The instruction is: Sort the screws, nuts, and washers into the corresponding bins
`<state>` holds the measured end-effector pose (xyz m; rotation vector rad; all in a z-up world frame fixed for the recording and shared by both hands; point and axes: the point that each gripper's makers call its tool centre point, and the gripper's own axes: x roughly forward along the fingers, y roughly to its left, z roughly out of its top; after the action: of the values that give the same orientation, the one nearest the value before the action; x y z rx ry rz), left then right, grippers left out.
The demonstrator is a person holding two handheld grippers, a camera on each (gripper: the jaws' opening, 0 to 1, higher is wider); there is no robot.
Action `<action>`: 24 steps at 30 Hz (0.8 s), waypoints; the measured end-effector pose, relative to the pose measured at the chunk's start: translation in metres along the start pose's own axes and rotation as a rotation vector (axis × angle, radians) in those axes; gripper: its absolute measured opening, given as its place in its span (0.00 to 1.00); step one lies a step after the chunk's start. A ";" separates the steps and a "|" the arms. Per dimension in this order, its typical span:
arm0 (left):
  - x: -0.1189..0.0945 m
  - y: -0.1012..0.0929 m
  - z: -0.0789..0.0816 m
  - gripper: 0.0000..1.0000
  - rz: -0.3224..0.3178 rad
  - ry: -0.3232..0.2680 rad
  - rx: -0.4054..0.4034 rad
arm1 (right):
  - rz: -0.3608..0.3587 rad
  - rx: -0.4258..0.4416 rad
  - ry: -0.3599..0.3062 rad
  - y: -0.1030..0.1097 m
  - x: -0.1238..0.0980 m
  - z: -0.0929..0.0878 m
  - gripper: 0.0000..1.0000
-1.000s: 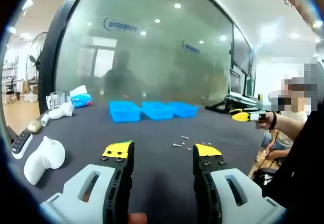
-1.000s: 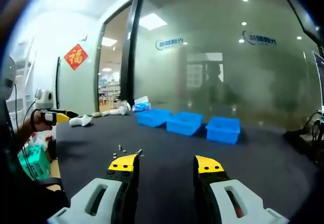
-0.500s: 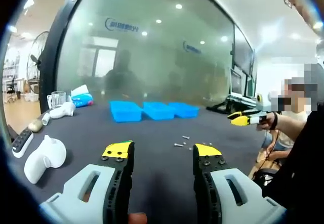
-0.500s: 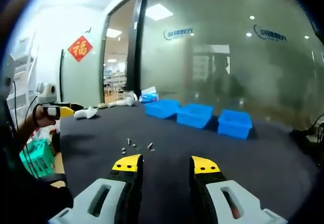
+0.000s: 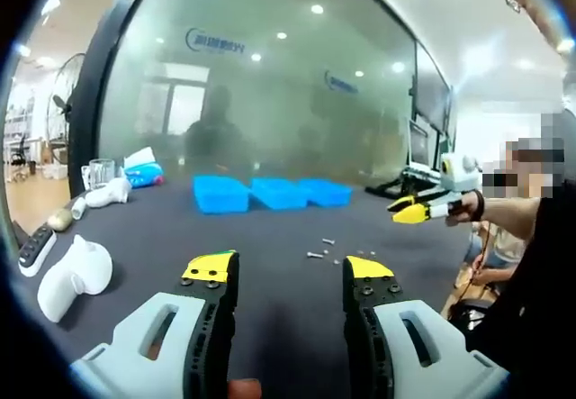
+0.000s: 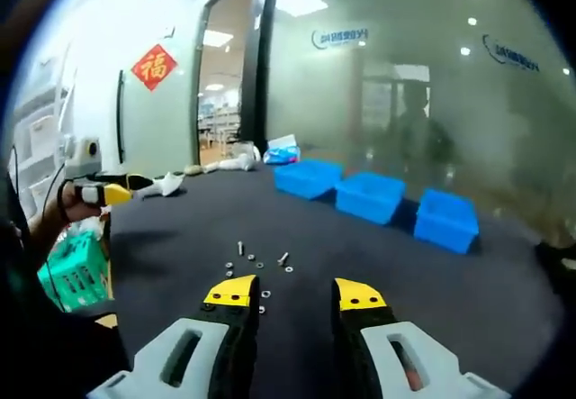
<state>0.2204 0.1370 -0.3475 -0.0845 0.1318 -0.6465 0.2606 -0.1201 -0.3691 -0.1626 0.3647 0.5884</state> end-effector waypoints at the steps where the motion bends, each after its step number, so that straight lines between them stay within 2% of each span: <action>1: 0.000 -0.001 -0.001 0.45 -0.003 0.004 0.000 | 0.003 0.002 0.006 -0.002 0.004 0.001 0.29; 5: -0.001 0.000 -0.001 0.44 0.002 0.004 0.002 | 0.017 -0.004 0.078 -0.012 0.025 0.001 0.26; 7: -0.001 0.000 0.000 0.44 0.001 -0.001 0.000 | 0.049 0.016 0.130 -0.008 0.035 0.000 0.26; 9: -0.001 -0.001 0.000 0.44 -0.002 0.001 0.002 | 0.061 -0.032 0.139 -0.005 0.045 0.006 0.25; 13: 0.000 0.000 -0.003 0.44 -0.005 0.005 -0.010 | 0.093 -0.052 0.194 0.000 0.065 0.006 0.23; 15: 0.001 0.001 -0.004 0.44 -0.006 0.006 -0.014 | 0.105 -0.062 0.230 0.002 0.074 0.003 0.23; 17: 0.001 0.001 -0.005 0.44 -0.007 0.005 -0.018 | 0.133 -0.066 0.295 0.007 0.083 -0.003 0.23; 19: 0.000 0.002 -0.005 0.44 -0.006 0.005 -0.021 | 0.147 -0.063 0.317 0.010 0.091 -0.004 0.23; 21: 0.000 0.002 -0.006 0.44 -0.006 0.005 -0.025 | 0.152 -0.097 0.363 0.010 0.097 -0.009 0.23; 24: 0.000 0.003 -0.009 0.44 -0.004 0.008 -0.028 | 0.158 -0.107 0.382 0.012 0.105 -0.008 0.22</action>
<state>0.2211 0.1395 -0.3568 -0.1095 0.1488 -0.6487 0.3322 -0.0590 -0.4173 -0.3539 0.7210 0.7349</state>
